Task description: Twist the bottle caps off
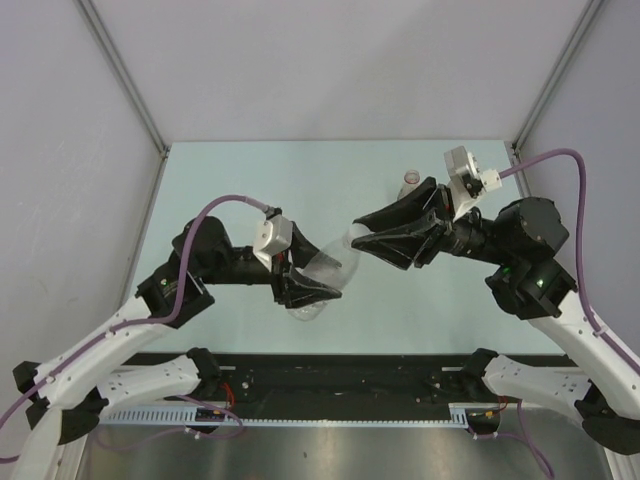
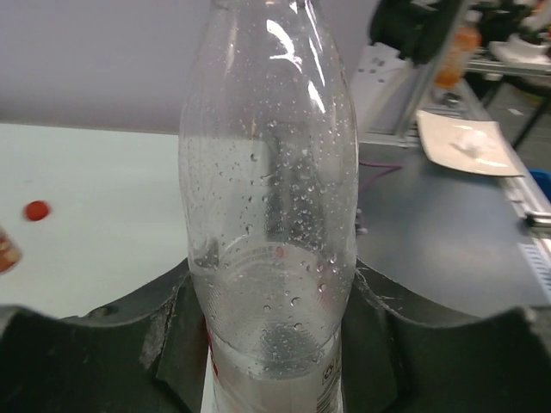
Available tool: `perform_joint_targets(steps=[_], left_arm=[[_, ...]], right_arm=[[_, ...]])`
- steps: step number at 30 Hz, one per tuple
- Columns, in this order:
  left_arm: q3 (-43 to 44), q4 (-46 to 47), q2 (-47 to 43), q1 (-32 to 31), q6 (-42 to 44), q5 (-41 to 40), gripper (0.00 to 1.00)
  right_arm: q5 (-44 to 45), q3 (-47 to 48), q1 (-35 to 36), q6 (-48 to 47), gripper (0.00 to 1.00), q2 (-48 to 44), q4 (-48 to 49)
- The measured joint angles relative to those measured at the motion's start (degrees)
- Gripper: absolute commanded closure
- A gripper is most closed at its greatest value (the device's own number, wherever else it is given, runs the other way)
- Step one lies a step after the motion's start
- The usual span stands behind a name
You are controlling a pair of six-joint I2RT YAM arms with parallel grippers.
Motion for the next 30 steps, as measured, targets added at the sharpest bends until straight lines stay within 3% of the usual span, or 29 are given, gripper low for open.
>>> perform_joint_targets(steps=[7,13,21,30], left_arm=[[0.2,3.8,2.6,3.8,-7.9,18.1,1.00],[-0.2,13.9,5.2,5.7,-19.2,31.1,1.00],[-1.0,28.3,7.3,6.4,-32.6,39.5,1.00],[-1.0,31.2,9.3,6.4,-35.3,42.4,1.00]], right_arm=[[-10.7,0.2,-0.5,-1.2,1.00,-0.2,1.7],[-18.9,0.9,-1.0,-2.4,1.00,-0.8,3.8],[-27.1,1.1,-1.2,-4.9,1.00,-1.8,4.3],[-29.7,1.2,-1.8,-9.0,1.00,-2.6,1.0]])
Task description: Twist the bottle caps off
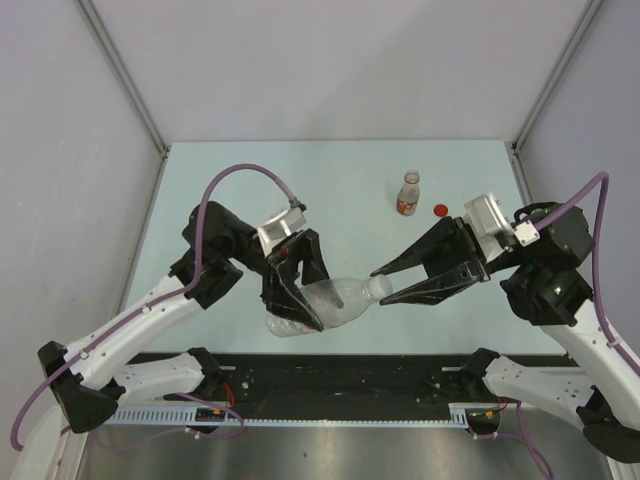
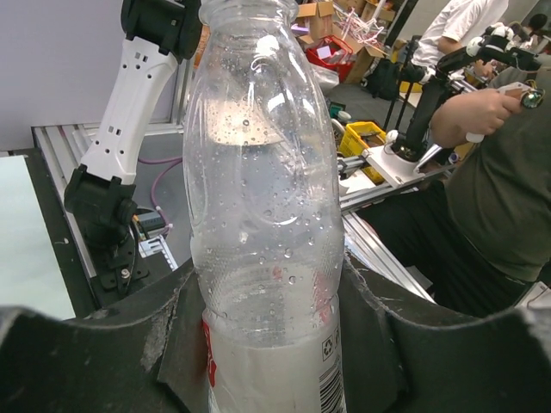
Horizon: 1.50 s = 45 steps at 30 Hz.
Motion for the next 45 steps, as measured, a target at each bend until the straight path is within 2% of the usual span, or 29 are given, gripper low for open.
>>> perform_joint_targets(steps=[14,28,38,41,45], left_arm=[[0.2,-8.6,0.1,2.4,10.6,-2.9,1.00],[-1.7,-8.3,-0.2,6.0,13.5,-5.1,1.00],[-2.9,-7.1,-0.9,9.2,14.7,-9.2,1.00],[-2.9,-8.9,-1.0,9.6,16.7,-11.9,1.00],[-3.9,-12.2,-2.5,11.0,19.3,-18.4,1.00]], right_arm=[[-1.8,-0.4,-6.0,2.1,1.00,-0.7,-2.0],[-0.5,-1.5,-10.6,5.3,1.00,-0.9,-1.6],[-5.0,-1.2,-11.7,8.2,1.00,-4.2,0.2],[-1.7,-1.2,-12.4,6.8,1.00,-4.6,-1.6],[10.3,-1.2,-13.3,3.6,1.00,-5.1,-7.0]])
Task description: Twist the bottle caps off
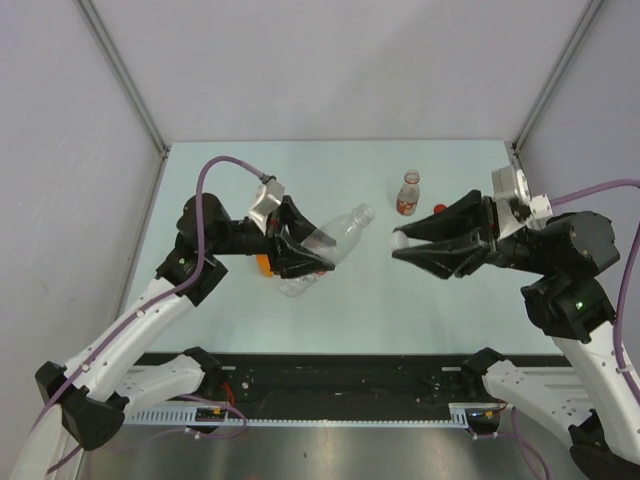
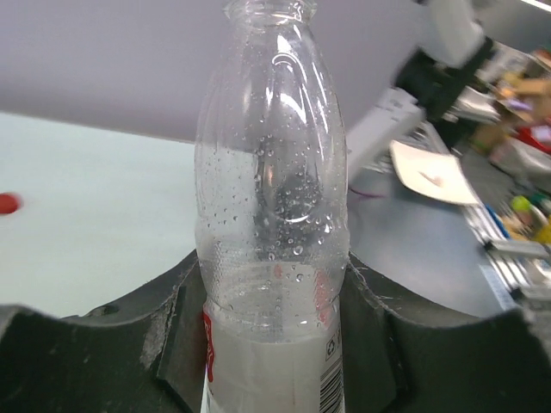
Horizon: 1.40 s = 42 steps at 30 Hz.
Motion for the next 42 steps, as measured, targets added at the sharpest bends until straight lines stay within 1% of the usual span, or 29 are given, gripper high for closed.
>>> perform_joint_targets(steps=[3,5,6,8,11,14,17,22,27,34,42], left_arm=[[-0.5,-3.1,-1.8,1.6,1.6,-7.5,1.00],[-0.6,-5.2,-3.0,2.2,2.8,-13.8,1.00],[-0.5,-6.3,-3.6,2.4,3.3,-17.1,1.00],[-0.5,-8.2,-4.5,2.4,4.0,-23.2,0.99],[-0.5,-9.9,-5.1,2.4,4.7,-29.8,0.99],[-0.5,-11.3,-5.7,2.4,5.1,-35.6,1.00],[-0.6,-12.3,-6.6,2.4,5.7,-40.8,1.00],[-0.5,-14.4,-9.2,2.4,5.8,-49.3,1.00],[-0.9,-15.2,-11.6,2.4,5.8,-54.6,0.99],[-1.5,-15.6,-12.9,2.4,5.8,-56.5,0.99],[-2.9,-15.6,-12.9,2.4,5.7,-56.5,0.99]], right_arm=[[11.4,0.0,-0.1,-2.0,1.00,0.2,-3.8],[22.5,0.0,-0.1,-3.0,1.00,1.0,-6.3],[26.4,0.0,-0.1,-3.2,1.00,1.6,-7.1],[36.2,0.2,-0.1,-3.3,1.00,3.6,-9.2],[48.6,0.4,0.0,-3.3,1.00,8.3,-12.2],[57.8,0.0,0.9,-3.3,1.00,13.9,-14.6],[63.8,-1.1,1.7,-2.9,1.00,18.5,-16.1],[70.0,-3.9,1.9,-0.5,1.00,24.2,-16.7],[72.3,-8.4,1.8,2.8,1.00,29.2,-14.3],[72.4,-12.6,1.0,6.7,1.00,36.5,-10.2],[72.7,-14.7,-2.9,9.7,1.00,43.5,-7.6]])
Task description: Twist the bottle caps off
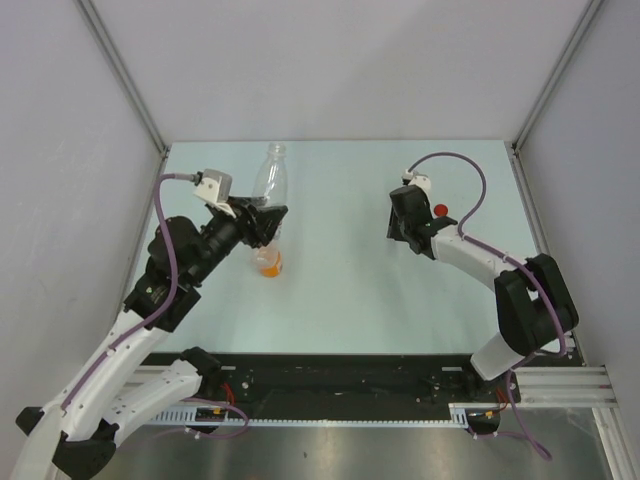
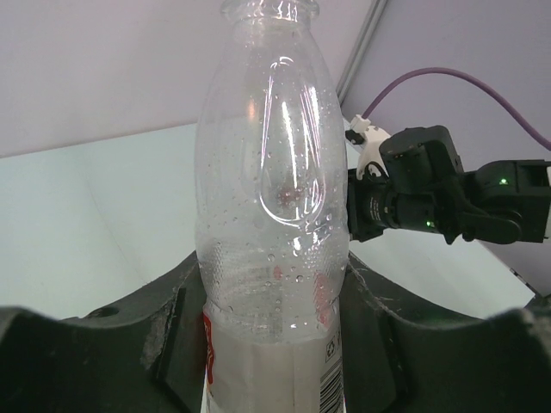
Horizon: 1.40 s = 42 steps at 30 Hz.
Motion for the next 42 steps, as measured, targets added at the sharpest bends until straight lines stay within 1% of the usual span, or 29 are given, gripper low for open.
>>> perform_joint_targets(steps=[4,9,16,24,38,42], left_arm=[[-0.7,0.0,0.0,0.0,0.0,0.0,0.99],[-1.0,0.0,0.0,0.0,-0.1,0.0,0.99],[-1.8,0.1,-0.1,0.0,-0.2,0.0,0.99],[-2.4,0.0,-0.9,0.0,-0.2,0.0,0.99],[-3.1,0.5,-1.3,0.0,-0.2,0.0,0.98],[-3.1,0.5,-1.2,0.0,-0.2,0.0,0.97]], right_arm=[[-0.1,-2.6,-1.6,1.7,1.00,2.0,1.1],[0.0,-5.0,-2.0,3.3,1.00,3.0,2.0],[2.2,-5.6,-2.0,5.1,1.00,5.0,5.3],[3.4,-6.3,-3.1,7.0,1.00,9.6,7.5],[3.6,-6.4,-5.9,7.5,1.00,11.3,11.4],[3.7,-5.2,-6.2,7.4,0.95,12.3,11.3]])
